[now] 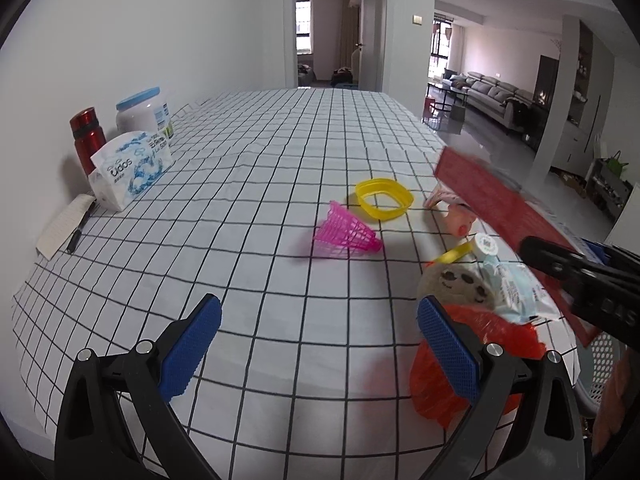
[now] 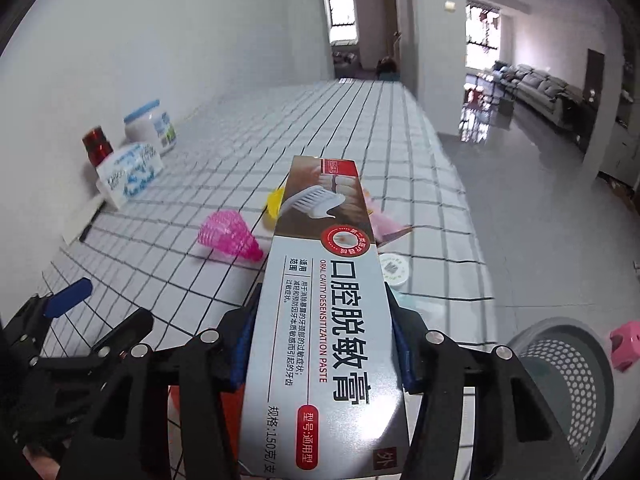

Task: Collect trash
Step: 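Grasp the beige plush toy with the left gripper while the right holds the box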

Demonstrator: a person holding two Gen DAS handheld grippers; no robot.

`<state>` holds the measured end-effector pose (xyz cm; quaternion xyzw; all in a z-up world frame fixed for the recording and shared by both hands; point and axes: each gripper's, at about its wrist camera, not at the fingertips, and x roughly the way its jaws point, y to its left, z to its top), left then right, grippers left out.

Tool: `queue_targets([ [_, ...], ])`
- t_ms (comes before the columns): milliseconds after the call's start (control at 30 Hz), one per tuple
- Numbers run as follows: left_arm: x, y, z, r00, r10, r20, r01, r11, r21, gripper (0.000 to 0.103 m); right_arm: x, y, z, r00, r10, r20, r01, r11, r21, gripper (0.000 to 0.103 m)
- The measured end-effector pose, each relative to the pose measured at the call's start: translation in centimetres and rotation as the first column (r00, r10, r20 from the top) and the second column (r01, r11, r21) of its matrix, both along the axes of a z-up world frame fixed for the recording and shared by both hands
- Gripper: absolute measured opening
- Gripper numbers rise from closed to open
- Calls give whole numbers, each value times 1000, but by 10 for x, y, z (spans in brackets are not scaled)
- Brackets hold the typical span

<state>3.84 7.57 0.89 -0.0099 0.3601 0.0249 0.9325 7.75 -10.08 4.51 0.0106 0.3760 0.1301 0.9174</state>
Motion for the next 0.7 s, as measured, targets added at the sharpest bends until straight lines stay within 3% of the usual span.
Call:
queue_targets([
  [167,11,-12,5,1000,-30,2,30,999,-27,97,-24,-21,7,994,-94,52,95,995,-6,53],
  [433,37,-49,0,989,-141,-50,136,987,-79,97,-55,-61,-4,970,-237,55,237,971,-4,53],
  [700,64,-79,-23,975,-174,-139,167,984,-55,97,-71,-83,-16,961,-274,42,272,962,35,53],
])
